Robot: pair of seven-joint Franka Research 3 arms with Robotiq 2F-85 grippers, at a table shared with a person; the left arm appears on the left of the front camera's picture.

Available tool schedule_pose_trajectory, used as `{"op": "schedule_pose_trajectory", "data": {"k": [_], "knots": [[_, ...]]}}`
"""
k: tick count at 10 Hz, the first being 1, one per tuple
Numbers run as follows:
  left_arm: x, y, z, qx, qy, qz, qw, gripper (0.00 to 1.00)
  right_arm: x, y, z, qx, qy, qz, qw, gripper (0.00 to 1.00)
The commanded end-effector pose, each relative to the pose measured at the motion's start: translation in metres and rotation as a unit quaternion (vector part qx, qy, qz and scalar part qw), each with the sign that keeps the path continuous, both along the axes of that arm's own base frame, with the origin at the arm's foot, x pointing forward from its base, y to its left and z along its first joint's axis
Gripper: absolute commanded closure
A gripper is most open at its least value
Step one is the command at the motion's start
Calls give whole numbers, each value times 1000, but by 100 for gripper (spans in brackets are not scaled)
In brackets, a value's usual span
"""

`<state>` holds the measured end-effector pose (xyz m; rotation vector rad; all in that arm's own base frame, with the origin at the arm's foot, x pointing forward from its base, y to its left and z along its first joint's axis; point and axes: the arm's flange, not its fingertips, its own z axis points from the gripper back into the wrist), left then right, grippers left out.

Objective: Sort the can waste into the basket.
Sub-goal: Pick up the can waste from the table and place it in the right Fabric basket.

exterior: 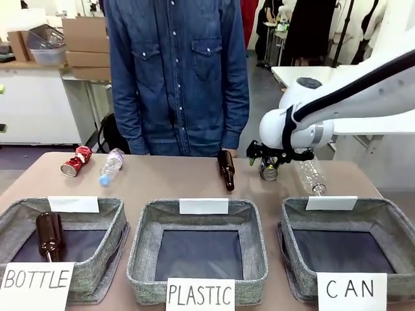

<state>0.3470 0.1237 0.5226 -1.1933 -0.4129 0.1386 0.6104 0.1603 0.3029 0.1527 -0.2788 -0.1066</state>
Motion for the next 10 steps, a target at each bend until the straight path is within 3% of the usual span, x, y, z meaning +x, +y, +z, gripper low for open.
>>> {"op": "schedule_pose_trajectory", "data": {"k": [1,9,10], "knots": [[0,0,2,-9,-14,-3,1000,0,10,14,-8,-27,17,-19,999,0],[0,0,2,-9,-14,-3,1000,0,8,14,-11,-33,22,-19,999,0],[0,0,2,-9,-14,-3,1000,0,9,14,-9,-41,16,-16,999,15]]}}
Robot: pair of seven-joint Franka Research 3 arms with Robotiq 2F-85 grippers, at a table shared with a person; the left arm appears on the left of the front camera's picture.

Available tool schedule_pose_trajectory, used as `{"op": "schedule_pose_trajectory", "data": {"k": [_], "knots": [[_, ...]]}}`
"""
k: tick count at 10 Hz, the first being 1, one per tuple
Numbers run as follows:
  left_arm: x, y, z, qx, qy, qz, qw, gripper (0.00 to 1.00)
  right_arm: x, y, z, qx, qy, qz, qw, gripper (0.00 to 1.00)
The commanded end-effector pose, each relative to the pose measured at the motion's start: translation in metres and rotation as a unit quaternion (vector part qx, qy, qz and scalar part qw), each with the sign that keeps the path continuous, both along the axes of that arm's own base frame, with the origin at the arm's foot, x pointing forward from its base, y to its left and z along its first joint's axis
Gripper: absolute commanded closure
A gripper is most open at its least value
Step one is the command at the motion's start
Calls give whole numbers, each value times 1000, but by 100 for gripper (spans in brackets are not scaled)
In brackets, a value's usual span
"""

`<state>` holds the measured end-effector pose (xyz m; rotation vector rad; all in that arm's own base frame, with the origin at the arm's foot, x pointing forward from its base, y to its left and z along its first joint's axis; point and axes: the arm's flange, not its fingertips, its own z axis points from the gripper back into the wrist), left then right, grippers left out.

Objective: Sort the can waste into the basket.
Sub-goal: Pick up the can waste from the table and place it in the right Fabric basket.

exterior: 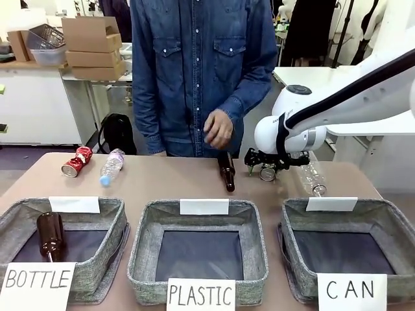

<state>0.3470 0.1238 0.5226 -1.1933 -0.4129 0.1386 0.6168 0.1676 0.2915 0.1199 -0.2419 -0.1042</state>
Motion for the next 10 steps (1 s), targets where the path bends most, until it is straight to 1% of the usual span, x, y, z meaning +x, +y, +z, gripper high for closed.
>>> {"op": "schedule_pose_trajectory", "data": {"k": [1,2,3,4,7,8,9,10], "knots": [[0,0,2,-9,-14,-3,1000,0,2,7,3,-34,-5,-19,999,57],[0,0,2,-9,-14,-3,1000,0,2,7,4,-35,-10,-18,999,72],[0,0,2,-9,-14,-3,1000,0,2,7,5,-37,-11,-17,999,62],[0,0,2,-9,-14,-3,1000,0,1,6,5,-42,-11,-18,999,100],[0,0,2,-9,-14,-3,1000,0,1,1,4,-52,-8,-23,998,100],[0,0,2,-9,-14,-3,1000,0,-4,-15,9,17,66,9,998,100],[0,0,2,-9,-14,-3,1000,0,-16,-57,25,93,90,2,992,100],[0,0,2,-9,-14,-3,1000,0,-35,-94,45,147,66,-20,987,100]]}}
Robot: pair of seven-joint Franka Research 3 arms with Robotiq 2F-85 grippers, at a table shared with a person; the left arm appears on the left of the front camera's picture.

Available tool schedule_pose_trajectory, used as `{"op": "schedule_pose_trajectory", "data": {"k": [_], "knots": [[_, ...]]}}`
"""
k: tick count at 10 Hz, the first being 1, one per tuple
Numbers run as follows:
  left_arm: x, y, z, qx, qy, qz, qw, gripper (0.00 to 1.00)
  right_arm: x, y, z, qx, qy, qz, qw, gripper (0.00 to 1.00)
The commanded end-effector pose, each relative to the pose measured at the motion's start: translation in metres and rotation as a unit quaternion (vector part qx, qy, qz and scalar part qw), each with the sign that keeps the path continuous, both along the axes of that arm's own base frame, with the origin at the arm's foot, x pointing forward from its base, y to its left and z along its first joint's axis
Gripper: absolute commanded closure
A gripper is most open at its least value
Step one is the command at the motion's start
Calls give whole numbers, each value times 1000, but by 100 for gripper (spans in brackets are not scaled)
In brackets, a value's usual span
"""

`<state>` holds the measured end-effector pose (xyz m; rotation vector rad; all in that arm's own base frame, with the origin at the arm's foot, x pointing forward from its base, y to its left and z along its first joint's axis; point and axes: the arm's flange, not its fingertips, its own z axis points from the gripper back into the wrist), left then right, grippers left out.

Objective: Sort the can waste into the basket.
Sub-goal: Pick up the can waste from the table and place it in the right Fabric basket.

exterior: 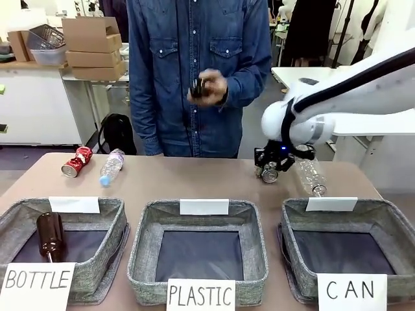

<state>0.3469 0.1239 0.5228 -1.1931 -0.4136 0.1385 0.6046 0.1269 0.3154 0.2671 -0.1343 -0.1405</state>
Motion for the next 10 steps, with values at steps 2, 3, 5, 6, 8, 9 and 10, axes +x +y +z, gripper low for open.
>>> {"op": "schedule_pose_trajectory", "data": {"k": [2,3,5,6,8,9,10], "knots": [[0,0,2,-9,-14,-3,1000,0,-68,-105,68,185,-10,1,983,100],[0,0,2,-9,-14,-3,1000,0,-88,-136,94,228,-26,-11,973,100],[0,0,2,-9,-14,-3,1000,0,-140,-197,139,318,-54,-33,946,100],[0,0,2,-9,-14,-3,1000,0,-165,-217,143,312,-55,-41,947,100],[0,0,2,-9,-14,-3,1000,0,-214,-262,131,399,-61,-11,915,100],[0,0,2,-9,-14,-3,1000,0,-228,-276,121,435,-76,-13,897,100],[0,0,2,-9,-14,-3,1000,0,-234,-272,114,426,-119,-53,895,100]]}}
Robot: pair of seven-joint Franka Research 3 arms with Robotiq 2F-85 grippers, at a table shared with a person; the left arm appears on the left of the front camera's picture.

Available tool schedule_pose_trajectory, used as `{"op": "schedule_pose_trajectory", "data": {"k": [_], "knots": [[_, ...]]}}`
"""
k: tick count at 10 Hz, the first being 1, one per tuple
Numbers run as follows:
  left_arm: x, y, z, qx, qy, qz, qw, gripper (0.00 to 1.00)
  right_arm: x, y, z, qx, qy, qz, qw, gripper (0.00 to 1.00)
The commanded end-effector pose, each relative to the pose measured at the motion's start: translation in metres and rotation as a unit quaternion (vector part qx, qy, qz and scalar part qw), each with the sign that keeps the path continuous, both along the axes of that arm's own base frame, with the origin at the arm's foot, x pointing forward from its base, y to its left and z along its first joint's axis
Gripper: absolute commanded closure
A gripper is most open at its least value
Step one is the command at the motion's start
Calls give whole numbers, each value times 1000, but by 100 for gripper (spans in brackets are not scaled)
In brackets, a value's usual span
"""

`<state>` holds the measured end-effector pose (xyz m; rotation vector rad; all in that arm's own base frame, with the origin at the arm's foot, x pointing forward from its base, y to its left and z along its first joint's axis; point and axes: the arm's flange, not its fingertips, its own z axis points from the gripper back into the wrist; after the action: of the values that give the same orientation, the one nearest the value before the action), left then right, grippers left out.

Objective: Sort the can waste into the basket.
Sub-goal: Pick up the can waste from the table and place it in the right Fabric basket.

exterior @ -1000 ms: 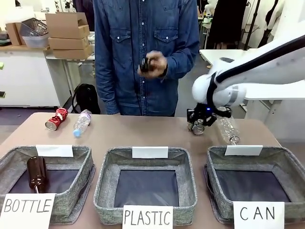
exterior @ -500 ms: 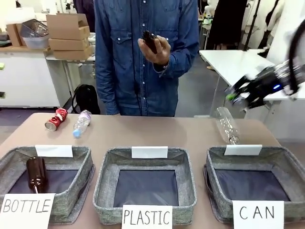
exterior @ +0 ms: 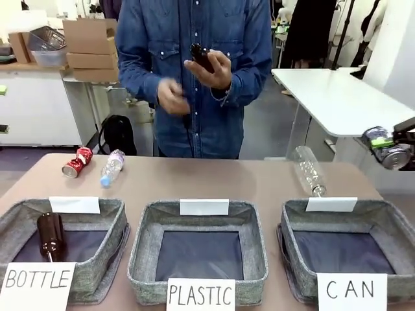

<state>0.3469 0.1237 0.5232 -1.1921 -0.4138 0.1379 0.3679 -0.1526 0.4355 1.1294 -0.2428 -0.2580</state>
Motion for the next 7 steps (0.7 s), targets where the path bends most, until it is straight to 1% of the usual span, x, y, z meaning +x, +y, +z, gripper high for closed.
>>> {"op": "schedule_pose_trajectory", "data": {"k": [1,2,3,4,5,6,7], "knots": [[0,0,1,-9,-14,-3,1000,0,12,11,13,-19,12,13,1000,100],[0,0,1,-9,-14,-3,1000,0,12,11,13,-19,12,13,1000,100],[0,0,1,-9,-14,-3,1000,0,-2,-1,-3,1,1,-2,1000,57],[0,0,1,-9,-14,-3,1000,0,4,6,-6,4,-10,9,1000,57],[0,0,1,-9,-14,-3,1000,0,-10,3,6,8,-13,15,1000,57],[0,0,1,-9,-14,-3,1000,0,-39,2,26,5,-27,39,999,57],[0,0,1,-9,-14,-3,1000,0,-83,16,50,-38,-48,76,995,57]]}}
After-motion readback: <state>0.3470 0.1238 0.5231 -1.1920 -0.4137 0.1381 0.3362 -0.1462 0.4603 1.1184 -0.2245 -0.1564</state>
